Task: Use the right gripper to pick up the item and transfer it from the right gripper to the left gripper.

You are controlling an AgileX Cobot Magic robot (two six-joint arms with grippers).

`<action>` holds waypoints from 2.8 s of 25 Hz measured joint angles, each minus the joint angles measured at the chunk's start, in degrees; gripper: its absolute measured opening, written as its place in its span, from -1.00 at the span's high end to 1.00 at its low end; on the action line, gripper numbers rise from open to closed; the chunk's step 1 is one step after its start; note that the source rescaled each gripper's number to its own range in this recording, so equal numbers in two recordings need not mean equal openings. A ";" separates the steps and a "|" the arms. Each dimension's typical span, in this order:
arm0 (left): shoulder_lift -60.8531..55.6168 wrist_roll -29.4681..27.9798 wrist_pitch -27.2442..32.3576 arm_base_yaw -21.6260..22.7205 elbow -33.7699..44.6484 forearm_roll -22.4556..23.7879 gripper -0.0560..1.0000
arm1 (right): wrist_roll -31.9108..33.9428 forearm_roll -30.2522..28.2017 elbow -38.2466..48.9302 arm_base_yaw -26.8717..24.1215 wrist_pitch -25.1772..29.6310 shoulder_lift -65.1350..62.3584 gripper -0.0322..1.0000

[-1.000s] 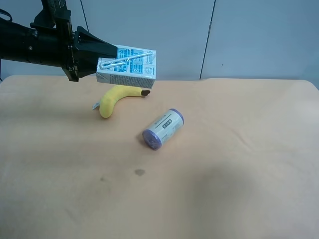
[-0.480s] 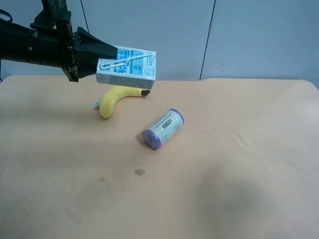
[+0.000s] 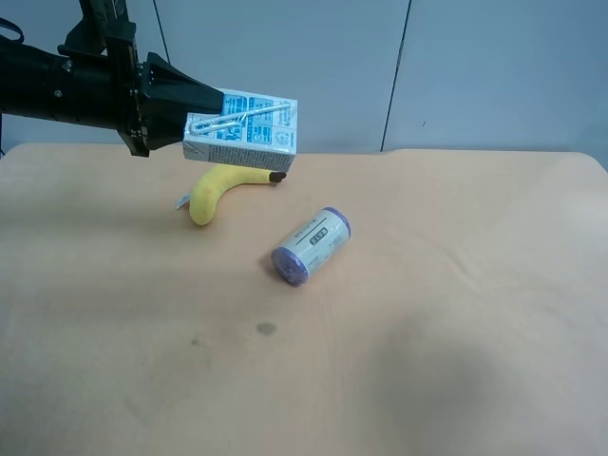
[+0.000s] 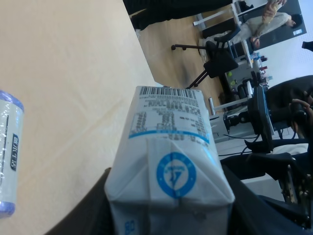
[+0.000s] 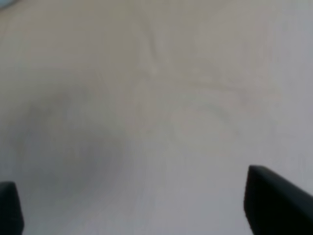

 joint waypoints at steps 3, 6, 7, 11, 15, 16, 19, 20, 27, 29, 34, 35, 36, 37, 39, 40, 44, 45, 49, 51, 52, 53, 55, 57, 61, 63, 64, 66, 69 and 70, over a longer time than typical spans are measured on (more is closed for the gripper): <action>0.00 0.00 0.00 0.00 0.00 0.00 0.87 | 0.00 -0.18 0.00 0.00 0.00 -5.15 -0.56; 0.00 0.01 0.02 0.00 0.00 0.00 0.87 | 0.00 -0.36 0.05 -0.73 0.00 -9.95 -0.56; 0.00 0.01 0.02 0.00 0.00 0.00 0.87 | 0.00 -0.45 0.05 -1.38 0.00 -11.41 -0.56; 0.00 0.21 0.02 0.00 0.00 0.05 0.87 | 0.00 -0.94 0.05 -6.87 0.07 -12.98 -0.56; 0.00 0.63 0.02 0.00 0.00 0.11 0.87 | 0.00 -0.94 0.05 -14.02 0.07 -13.02 -0.56; 0.00 0.78 0.02 0.00 0.00 0.16 0.87 | 0.00 -0.94 0.05 -14.59 0.07 -13.02 -0.56; 0.00 0.90 0.02 0.00 0.00 0.16 0.87 | 0.00 -0.94 0.05 -13.39 0.07 -13.02 -0.56; 0.00 0.97 0.02 0.00 0.00 0.16 0.87 | 0.00 -1.34 0.05 -12.66 0.07 -13.02 -0.56; 0.00 1.23 0.02 0.00 0.00 0.78 0.87 | -0.01 -1.79 0.05 -11.74 0.07 -13.02 -0.56; 0.00 1.29 0.06 0.00 0.00 2.24 0.87 | -0.01 -1.79 0.05 -11.74 0.07 -13.02 -0.56; 0.00 1.41 0.06 0.00 -0.07 7.28 0.87 | -0.13 -1.79 0.05 -11.74 0.07 -13.02 -0.56; 0.00 1.46 0.13 0.00 -0.51 8.95 0.87 | -0.18 -1.79 0.05 -11.74 0.07 -13.02 -0.56; 0.00 1.46 0.13 0.00 -1.26 10.90 0.87 | -0.20 -1.79 0.05 -11.74 0.07 -13.02 -0.56; 0.00 1.23 0.20 0.00 -2.23 12.65 0.88 | -0.20 -1.79 0.05 -11.74 0.07 -13.02 -0.56; 0.00 0.15 0.28 0.00 -4.59 16.56 0.87 | -0.20 -1.79 0.05 -11.74 0.07 -13.02 -0.56; 0.00 -0.63 0.27 0.00 -5.81 18.10 0.87 | -0.20 -1.79 0.05 -11.74 0.07 -13.02 -0.56; -0.19 -6.96 0.40 0.00 -11.79 26.97 0.88 | -0.25 -1.79 0.05 -11.74 0.07 -13.02 -0.56; -0.27 -8.73 0.24 0.00 -12.85 29.85 0.88 | -0.25 -1.79 0.05 -11.74 0.07 -13.02 -0.56; -0.32 -16.99 -2.92 0.00 -16.24 41.71 0.88 | -0.25 -1.79 0.05 -11.74 0.07 -13.02 -0.56; -0.32 -20.87 -5.07 0.00 -16.67 47.31 0.88 | -0.25 -1.79 0.05 -11.74 0.07 -13.02 -0.56; -0.32 -22.83 -6.03 0.00 -16.67 50.28 0.88 | -0.27 -1.79 0.05 -11.74 0.07 -13.02 -0.56; -0.32 -24.49 -6.79 0.00 -16.67 53.18 0.88 | -0.27 -1.79 0.05 -11.74 0.07 -13.02 -0.56; -0.32 -28.50 -7.71 0.00 -16.67 58.71 0.88 | -0.27 -1.79 0.05 -11.74 0.07 -13.02 -0.56; -0.32 -32.38 -8.81 0.00 -16.67 64.77 0.88 | -0.27 -1.79 0.05 -11.74 0.07 -13.02 -0.56; -0.32 -41.29 -10.53 0.00 -16.67 77.07 0.88 | -0.32 -1.79 0.05 -11.74 0.07 -13.02 -0.56; -0.22 -45.16 -10.91 0.00 -16.67 81.99 0.88 | -0.32 -1.79 0.05 -11.74 0.07 -13.02 -0.56; -0.02 -46.91 -11.03 0.00 -16.67 84.05 0.88 | -0.32 -1.79 0.05 -11.74 0.07 -13.02 -0.56; 0.41 -48.92 -11.14 0.00 -16.67 86.20 0.88 | -0.32 -1.79 0.05 -11.74 0.07 -13.02 -0.56; 1.65 -49.82 -11.42 0.00 -16.67 86.44 0.88 | -0.34 -1.79 0.05 -11.74 0.07 -13.02 -0.56; 2.13 -49.95 -11.62 0.00 -16.67 86.44 0.88 | -0.34 -1.79 0.05 -11.74 0.07 -13.02 -0.56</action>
